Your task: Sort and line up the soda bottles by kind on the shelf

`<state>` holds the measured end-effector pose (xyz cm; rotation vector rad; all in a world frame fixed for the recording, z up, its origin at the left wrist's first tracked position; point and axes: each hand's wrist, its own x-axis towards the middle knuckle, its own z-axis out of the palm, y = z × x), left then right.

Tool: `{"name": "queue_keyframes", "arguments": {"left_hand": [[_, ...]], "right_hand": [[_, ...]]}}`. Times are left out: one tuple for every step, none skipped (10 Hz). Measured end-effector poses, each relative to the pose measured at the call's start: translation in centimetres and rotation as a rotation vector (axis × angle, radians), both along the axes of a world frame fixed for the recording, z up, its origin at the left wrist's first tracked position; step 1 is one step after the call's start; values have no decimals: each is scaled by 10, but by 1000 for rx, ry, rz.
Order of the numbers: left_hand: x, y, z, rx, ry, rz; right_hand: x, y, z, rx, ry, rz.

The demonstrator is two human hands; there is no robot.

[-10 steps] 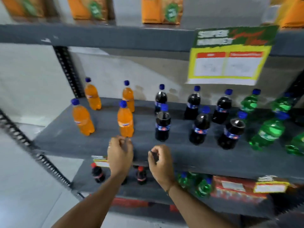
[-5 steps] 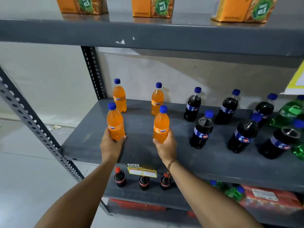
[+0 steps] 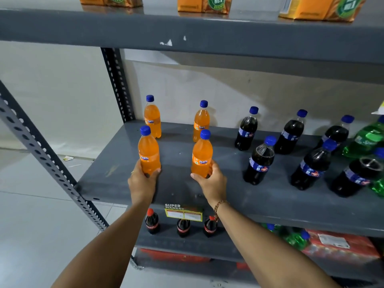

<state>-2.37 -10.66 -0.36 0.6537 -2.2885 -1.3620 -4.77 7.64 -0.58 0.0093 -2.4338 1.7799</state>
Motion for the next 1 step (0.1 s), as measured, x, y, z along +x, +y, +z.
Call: {"name": "queue_keyframes", "arguments": {"left_hand": [[3,-1,0,35,0,21]], "right_hand": [[4,2,2,-35,-57,11]]}}
